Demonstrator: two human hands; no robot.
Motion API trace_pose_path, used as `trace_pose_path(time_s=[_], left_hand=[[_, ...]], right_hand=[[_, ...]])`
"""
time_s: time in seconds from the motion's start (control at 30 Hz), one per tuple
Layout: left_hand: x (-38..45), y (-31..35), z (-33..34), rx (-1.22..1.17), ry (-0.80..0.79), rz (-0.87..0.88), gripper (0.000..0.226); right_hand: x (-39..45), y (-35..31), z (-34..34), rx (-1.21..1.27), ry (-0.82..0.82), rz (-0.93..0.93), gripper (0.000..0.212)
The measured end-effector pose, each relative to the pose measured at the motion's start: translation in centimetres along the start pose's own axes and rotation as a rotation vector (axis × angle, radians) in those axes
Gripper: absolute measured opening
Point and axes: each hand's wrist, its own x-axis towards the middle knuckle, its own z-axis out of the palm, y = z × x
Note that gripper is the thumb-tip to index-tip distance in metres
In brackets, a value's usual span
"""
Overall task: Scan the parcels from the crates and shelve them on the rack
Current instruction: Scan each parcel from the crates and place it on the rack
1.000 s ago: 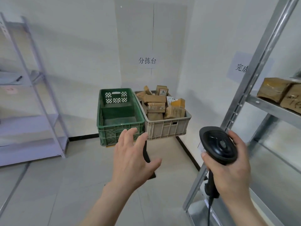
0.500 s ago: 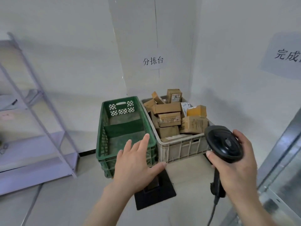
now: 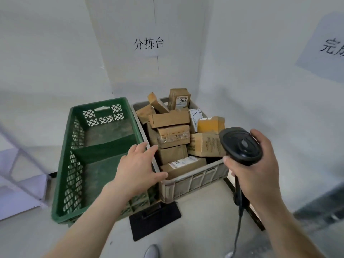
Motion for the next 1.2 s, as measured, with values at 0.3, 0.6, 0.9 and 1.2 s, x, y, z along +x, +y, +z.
trace_pose_path(time_s=[0.3,0.6,0.9,1.2], left_hand=[[18.2,-1.6,3.6,-0.027,0.037,0.151,0.094],[30.8,-5.5,5.3,0.249,-0.080,0.267,0.077],[33.4,-6.9,5.5,0.194,-0.049,0.298,0.076],[32.2,-4.2,-1.5,-0.986,-0.186,-0.100,0.048]], right_hand=[[7.9,2.0,5.7,-0.123,0.117,0.008,0.088],[14.1,3.7,10.0,-0.168,0.190,-0.004,0.090],[16.6,5.0,11.6,-0.134,0.192,0.043,0.090],[17.7,5.3,11.6,-0.079,0.144,0.052,0.093]])
